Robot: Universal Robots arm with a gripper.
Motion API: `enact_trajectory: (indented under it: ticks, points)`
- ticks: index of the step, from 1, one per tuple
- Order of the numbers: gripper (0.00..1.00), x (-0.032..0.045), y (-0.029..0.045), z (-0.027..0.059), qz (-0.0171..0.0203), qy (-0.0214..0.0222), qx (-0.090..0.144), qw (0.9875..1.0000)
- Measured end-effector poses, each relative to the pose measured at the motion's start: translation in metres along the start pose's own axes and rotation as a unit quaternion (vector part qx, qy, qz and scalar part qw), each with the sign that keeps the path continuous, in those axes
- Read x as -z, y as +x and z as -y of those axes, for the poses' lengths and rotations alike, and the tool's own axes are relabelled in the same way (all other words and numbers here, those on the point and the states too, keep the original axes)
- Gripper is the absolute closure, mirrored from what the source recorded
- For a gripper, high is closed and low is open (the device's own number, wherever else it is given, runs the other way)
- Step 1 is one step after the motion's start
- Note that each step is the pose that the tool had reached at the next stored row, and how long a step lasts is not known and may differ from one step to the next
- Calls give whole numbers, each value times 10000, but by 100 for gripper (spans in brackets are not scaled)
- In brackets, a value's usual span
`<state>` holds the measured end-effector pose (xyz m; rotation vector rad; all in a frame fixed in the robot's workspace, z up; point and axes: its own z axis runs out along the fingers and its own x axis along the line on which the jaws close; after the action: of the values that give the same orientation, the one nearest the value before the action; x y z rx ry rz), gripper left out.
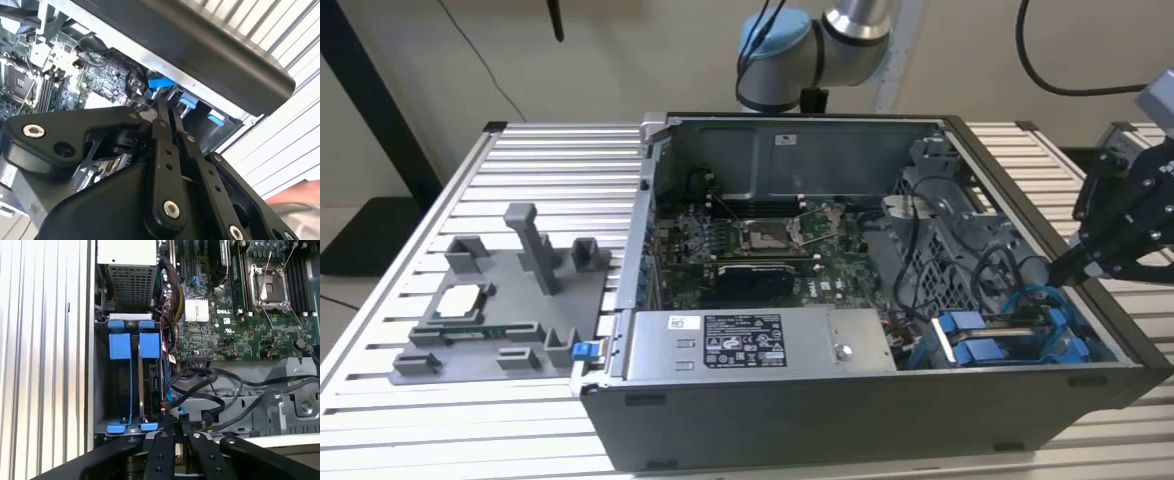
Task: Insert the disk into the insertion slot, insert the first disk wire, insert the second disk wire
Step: 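Insert the second disk wire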
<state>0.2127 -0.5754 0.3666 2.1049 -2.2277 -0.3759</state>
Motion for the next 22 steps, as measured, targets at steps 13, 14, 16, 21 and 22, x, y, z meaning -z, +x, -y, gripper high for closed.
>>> enact_trajectory:
  ticks: [13,14,16,21,22]
  points:
    - [100,54,10,-425,77,5,-21,10000]
    - [100,48,12,-455,78,10,-20,10000]
    - [100,30,17,-511,78,31,-17,10000]
    - [100,-32,34,-623,84,156,2,9998]
    - [100,-45,42,-641,86,185,6,9998]
